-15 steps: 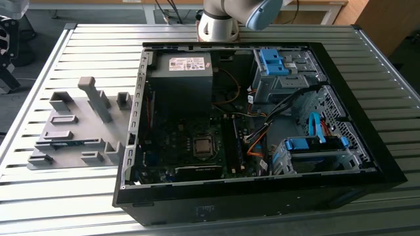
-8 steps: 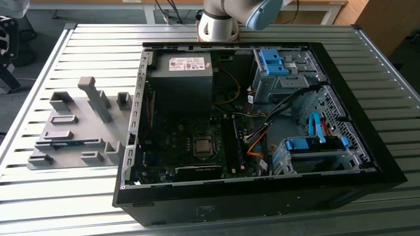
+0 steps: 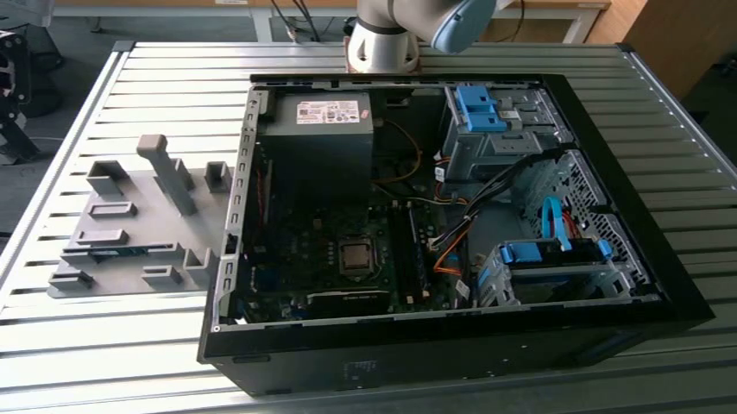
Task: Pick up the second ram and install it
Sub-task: 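Pick up the second ram and move it above second insertion slot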
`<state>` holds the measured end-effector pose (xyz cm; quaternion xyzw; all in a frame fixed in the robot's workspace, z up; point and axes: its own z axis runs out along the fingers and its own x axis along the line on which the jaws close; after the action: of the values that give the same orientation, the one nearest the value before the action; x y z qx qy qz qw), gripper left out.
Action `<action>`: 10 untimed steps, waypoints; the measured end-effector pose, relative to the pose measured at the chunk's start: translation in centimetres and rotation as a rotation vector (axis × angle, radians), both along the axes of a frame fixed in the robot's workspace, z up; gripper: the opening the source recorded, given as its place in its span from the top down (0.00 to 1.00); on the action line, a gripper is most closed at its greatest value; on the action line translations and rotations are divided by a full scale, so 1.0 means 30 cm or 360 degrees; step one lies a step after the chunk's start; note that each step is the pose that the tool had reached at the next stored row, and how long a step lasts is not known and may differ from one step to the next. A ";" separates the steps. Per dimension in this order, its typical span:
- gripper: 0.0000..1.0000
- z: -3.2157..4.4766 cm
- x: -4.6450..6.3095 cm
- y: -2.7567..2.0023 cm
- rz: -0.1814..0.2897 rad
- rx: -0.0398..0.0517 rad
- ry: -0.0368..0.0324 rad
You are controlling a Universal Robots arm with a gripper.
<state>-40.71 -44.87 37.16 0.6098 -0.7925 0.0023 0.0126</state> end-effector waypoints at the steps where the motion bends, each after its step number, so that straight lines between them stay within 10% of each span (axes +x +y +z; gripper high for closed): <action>1: 0.89 -0.001 0.000 0.000 0.0029 0.0000 0.0000; 10: 0.89 -0.005 0.000 0.000 0.0171 0.0000 0.0000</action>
<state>-40.71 -44.86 37.00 0.6514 -0.7586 0.0030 0.0124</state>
